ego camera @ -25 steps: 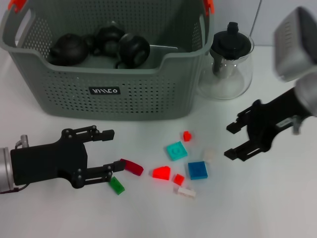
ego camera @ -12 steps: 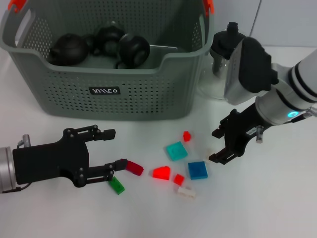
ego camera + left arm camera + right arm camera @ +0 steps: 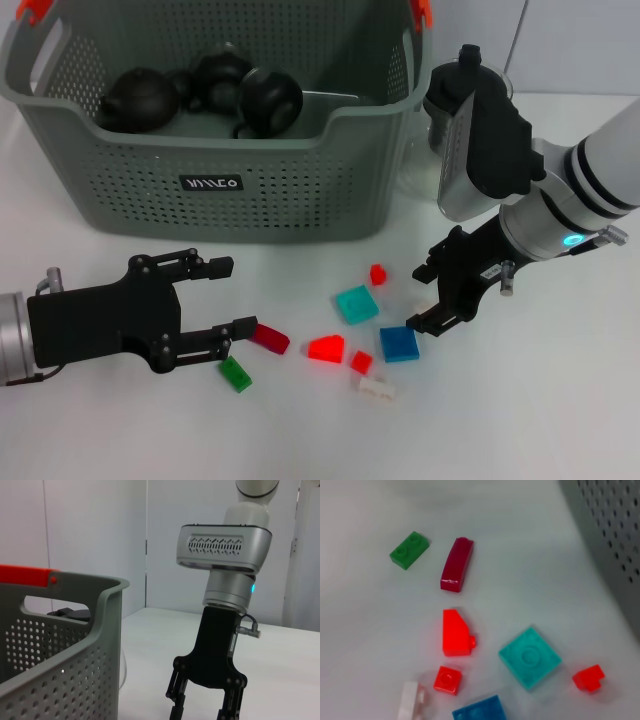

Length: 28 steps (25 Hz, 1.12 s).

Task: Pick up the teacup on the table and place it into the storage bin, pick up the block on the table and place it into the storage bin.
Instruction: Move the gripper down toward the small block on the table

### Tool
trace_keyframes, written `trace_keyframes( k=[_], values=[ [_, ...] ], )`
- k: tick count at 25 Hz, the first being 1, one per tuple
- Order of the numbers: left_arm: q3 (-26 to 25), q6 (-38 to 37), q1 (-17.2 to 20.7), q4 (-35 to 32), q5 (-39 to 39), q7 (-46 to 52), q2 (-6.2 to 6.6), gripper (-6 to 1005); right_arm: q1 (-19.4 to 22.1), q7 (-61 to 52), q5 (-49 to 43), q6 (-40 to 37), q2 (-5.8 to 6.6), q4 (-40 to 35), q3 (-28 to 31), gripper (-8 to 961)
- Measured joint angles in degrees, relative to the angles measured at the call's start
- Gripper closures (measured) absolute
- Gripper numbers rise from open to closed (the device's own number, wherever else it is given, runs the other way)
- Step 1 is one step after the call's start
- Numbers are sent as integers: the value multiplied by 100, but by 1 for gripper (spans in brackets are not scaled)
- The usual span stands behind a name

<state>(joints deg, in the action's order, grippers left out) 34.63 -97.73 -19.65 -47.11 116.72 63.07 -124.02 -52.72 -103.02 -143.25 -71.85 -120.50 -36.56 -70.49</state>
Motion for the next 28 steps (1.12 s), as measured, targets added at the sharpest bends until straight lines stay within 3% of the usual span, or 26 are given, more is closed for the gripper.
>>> trace_keyframes(
  k=[28],
  values=[
    [0, -1, -4, 62, 0, 4, 9, 282, 4, 7, 8, 115, -9, 88, -203, 321]
  ],
)
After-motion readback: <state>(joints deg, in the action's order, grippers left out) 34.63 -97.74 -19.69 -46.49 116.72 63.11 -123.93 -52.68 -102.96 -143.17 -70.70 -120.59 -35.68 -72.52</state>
